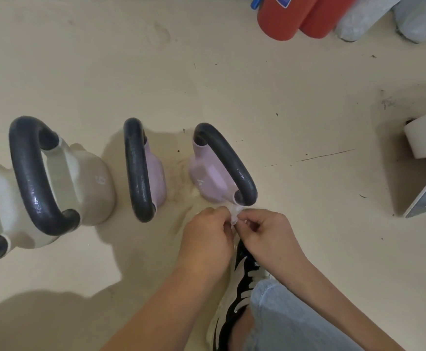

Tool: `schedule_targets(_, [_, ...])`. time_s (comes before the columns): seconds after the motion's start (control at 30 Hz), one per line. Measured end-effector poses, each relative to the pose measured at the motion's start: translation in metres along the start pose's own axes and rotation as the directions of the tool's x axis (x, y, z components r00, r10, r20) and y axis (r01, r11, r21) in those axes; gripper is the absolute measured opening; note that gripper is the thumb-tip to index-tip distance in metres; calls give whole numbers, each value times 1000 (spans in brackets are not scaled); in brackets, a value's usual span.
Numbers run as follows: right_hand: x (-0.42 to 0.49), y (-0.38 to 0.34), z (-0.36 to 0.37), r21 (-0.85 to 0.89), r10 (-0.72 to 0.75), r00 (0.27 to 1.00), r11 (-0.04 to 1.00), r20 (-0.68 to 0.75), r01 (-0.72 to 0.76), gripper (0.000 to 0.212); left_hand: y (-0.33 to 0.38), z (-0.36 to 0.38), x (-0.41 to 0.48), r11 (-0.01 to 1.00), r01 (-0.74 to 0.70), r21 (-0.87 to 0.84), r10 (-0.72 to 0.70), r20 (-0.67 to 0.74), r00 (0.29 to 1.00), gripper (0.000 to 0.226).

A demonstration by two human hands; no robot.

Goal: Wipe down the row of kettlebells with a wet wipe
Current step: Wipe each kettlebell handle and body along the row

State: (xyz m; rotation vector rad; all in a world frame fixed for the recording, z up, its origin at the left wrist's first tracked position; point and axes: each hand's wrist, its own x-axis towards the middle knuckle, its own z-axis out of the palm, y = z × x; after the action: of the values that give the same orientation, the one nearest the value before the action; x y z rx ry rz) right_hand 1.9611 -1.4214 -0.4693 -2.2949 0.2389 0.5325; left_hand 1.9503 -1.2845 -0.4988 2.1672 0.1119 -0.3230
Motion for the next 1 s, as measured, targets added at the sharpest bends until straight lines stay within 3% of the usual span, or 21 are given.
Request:
schedule_targets(0.17, [-2,-10,-5,86,-7,987,996,163,-7,27,-5,-5,-17,983,125,-138,-132,-47,990,23])
schedule_targets(0.23, [-3,-15,-10,168,41,980,983,195,-75,23,-3,-8,-24,965,191,-181,-194,1,981,18])
schedule_targets(0.33, [-6,-18,-19,253,126,971,951,205,-177,23,8,-15,-25,872,298,-388,-304,46,951,11])
schedule_targets(0.5, [-6,-13,-22,329,264,961,904,78,-275,22,32,-21,-6,864,180,-470,-292,-177,940,9])
schedule_targets(0.6, [-4,-15,-22,442,321,945,840,64,-316,24,40,-13,6,878,132,-460,-228,-160,961,19])
schedule_targets(0.73, [-2,-14,-21,482,330,940,812,88,-330,22,39,1,5,935,114,-337,-204,-244,948,24])
schedule_targets(0.8, [-4,-14,-23,493,316,943,807,107,-326,19,42,6,-1,923,134,-361,-237,-260,936,32])
schedule_targets(1.0, [-11,-7,-29,448,317,944,834,90,-323,21,49,14,-4,830,227,-509,-362,-184,914,18])
